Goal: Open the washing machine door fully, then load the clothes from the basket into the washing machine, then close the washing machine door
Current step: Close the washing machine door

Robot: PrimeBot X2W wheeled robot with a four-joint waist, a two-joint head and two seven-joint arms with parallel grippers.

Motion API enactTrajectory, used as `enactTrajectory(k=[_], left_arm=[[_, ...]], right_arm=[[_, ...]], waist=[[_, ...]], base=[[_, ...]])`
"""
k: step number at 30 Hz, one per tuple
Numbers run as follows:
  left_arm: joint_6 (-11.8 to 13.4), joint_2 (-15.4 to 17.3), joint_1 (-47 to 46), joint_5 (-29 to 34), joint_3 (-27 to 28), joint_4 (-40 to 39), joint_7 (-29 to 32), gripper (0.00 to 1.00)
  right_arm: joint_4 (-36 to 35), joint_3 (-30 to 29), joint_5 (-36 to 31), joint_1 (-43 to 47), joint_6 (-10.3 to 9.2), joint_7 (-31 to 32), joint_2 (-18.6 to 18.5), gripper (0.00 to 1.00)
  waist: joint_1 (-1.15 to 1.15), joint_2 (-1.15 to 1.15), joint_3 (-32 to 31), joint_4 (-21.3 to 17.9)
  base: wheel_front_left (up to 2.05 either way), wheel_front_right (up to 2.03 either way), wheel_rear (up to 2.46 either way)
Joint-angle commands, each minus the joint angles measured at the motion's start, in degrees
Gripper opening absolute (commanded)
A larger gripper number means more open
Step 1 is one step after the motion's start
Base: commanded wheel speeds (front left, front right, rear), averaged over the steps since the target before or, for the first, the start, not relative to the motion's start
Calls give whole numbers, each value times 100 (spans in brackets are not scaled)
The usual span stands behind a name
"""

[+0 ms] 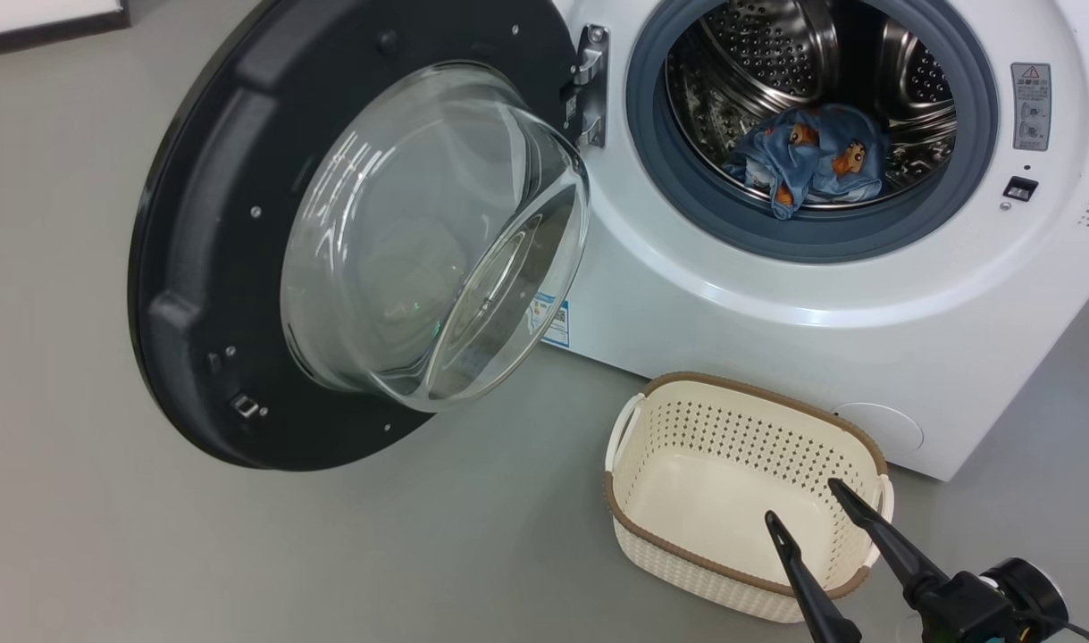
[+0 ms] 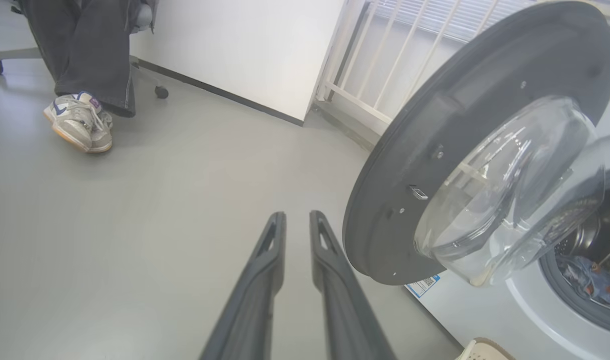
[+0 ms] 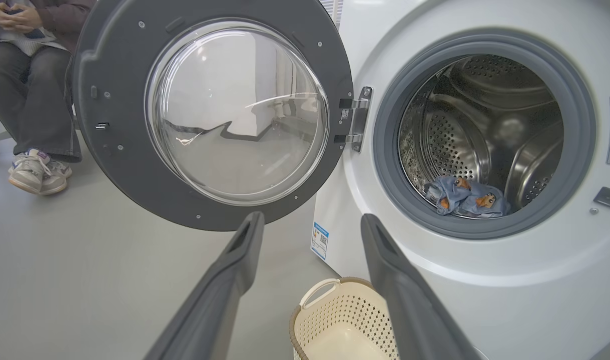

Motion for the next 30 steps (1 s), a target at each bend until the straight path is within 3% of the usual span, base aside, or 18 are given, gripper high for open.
enactTrajectory(k=[1, 6, 7, 9, 12, 16, 20, 26, 30], left_arm=[[-38, 17, -160, -108, 267, -117, -37, 0], [-581, 17, -503, -1690, 1461, 133, -37, 0], [-840, 17, -714, -2081, 1956, 369, -37, 0], [-1053, 21, -978, -2402, 2408, 618, -37, 0], [-1129, 345, -1453, -2901, 2959, 1224, 18, 0], [-1084, 1064, -2265, -3793, 3521, 2053, 456, 0], [-960, 1635, -3032, -4389, 3731, 2594, 888, 0], [-453, 2141, -3954, -4833, 3543, 3011, 1560, 0], [-227, 2257, -4492, -5029, 3413, 3096, 1781, 0]], right_arm=[[-130, 113, 32, -135, 9, -28, -41, 100], [-143, 109, 25, -48, 9, -28, 1, 100], [-153, 106, 23, -28, 9, -28, 8, 100], [-153, 109, 28, -18, 9, -28, 7, 100], [-165, 119, 30, -10, 9, -28, -7, 100], [-191, 102, 41, 22, 9, -28, -51, 100], [-217, 69, 45, 82, 9, -28, -80, 100], [-285, 49, 52, 148, 9, -28, -147, 100], [-322, 34, 88, 133, 9, -28, -288, 100]], waist=[[0, 0, 3, 4], [0, 0, 28, 8], [0, 0, 51, 0], [0, 0, 72, -4], [0, 0, 111, -9], [0, 0, 187, -2], [0, 0, 256, 3], [0, 0, 440, -90], [0, 0, 620, -234]], base=[[0, 0, 0], [0, 0, 0], [0, 0, 0], [0, 0, 0], [0, 0, 0], [0, 0, 0], [0, 0, 0], [0, 0, 0], [0, 0, 0]])
